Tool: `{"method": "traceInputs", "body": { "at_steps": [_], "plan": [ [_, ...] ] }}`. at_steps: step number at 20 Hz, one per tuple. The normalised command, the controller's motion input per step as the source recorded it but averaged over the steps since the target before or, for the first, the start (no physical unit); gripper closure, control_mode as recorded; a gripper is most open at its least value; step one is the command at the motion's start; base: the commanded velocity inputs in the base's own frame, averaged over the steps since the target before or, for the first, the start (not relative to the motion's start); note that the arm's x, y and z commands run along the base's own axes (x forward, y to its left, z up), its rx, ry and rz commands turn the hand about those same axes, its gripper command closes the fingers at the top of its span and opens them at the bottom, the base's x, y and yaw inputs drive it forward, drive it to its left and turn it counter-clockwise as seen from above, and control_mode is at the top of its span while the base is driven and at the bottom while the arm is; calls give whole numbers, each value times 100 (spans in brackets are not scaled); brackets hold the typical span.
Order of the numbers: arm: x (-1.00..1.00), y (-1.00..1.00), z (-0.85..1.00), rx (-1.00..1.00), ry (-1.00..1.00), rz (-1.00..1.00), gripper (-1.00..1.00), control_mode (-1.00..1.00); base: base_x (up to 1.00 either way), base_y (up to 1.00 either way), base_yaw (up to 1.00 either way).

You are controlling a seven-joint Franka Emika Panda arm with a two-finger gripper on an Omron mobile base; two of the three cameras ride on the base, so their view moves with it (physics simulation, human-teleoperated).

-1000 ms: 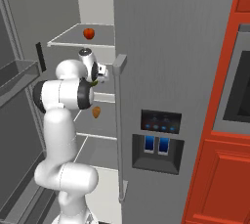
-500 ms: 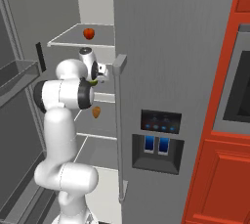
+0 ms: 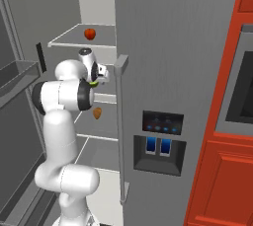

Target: Pick up the kiwi and apple from the fridge and place one fruit on each plate on the dining counter.

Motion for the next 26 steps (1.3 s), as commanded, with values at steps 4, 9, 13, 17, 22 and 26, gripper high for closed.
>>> {"method": "traceInputs", "body": {
  "at_steps": [4, 9, 13, 17, 22, 26],
  "plan": [
    [-16, 11, -12, 0, 0, 0, -100, -100, 0, 0, 0],
    [-6, 1, -2, 0, 0, 0, 100, -100, 0, 0, 0],
    [0, 1, 0, 0, 0, 0, 100, -100, 0, 0, 0],
    [-8, 0, 0, 0, 0, 0, 100, -100, 0, 0, 0],
    [-35, -5, 0, 0, -1, 0, 100, -100, 0, 0, 0],
    [-92, -35, 2, 5, -10, 0, 100, -100, 0, 0, 0]
  ]
}}
